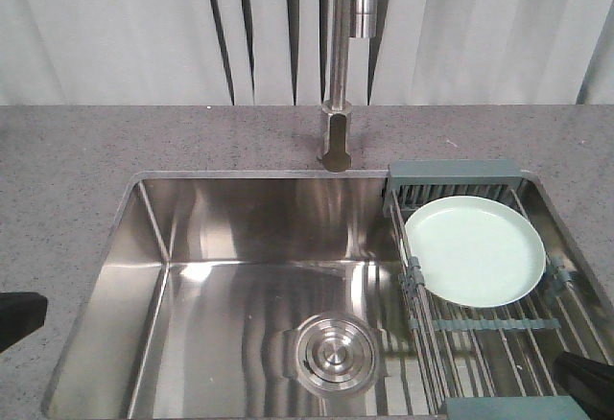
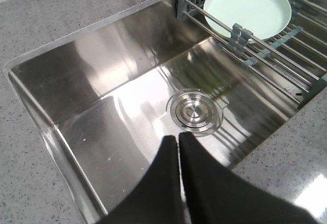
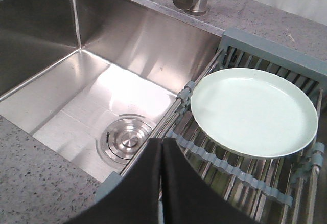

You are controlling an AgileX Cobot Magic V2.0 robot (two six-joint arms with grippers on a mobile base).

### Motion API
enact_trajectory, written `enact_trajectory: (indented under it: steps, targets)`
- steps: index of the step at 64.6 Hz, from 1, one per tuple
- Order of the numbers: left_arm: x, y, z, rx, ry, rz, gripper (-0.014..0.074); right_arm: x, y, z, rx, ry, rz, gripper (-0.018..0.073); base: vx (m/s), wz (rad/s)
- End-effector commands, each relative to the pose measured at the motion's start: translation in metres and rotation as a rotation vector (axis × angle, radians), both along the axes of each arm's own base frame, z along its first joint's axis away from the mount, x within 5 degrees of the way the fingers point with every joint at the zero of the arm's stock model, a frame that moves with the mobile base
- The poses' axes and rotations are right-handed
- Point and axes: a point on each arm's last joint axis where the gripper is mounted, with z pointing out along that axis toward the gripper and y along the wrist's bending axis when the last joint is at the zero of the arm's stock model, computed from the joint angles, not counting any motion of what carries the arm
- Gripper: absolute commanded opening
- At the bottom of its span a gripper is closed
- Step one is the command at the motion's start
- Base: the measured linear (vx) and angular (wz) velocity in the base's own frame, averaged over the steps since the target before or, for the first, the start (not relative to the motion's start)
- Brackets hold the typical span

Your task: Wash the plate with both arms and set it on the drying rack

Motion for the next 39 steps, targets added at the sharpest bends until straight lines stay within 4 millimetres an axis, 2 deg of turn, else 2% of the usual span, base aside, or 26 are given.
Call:
enact_trajectory:
  steps: [1,39]
  targets:
    - [-0.0016,0.0007,0.0081,-0.061,-0.068,0.022,-0.0007,0.0035,-0.0012,0.0131,0.018,-0.073,-0.025,-0.0004,0.0,0.0]
    - [-0.0022,0.0007,0.006,-0.056,-0.057,0.019,-0.0007,0.0035,-0.0012,0.0131,0.018,-0.073,-0.025,-0.0004,0.0,0.0]
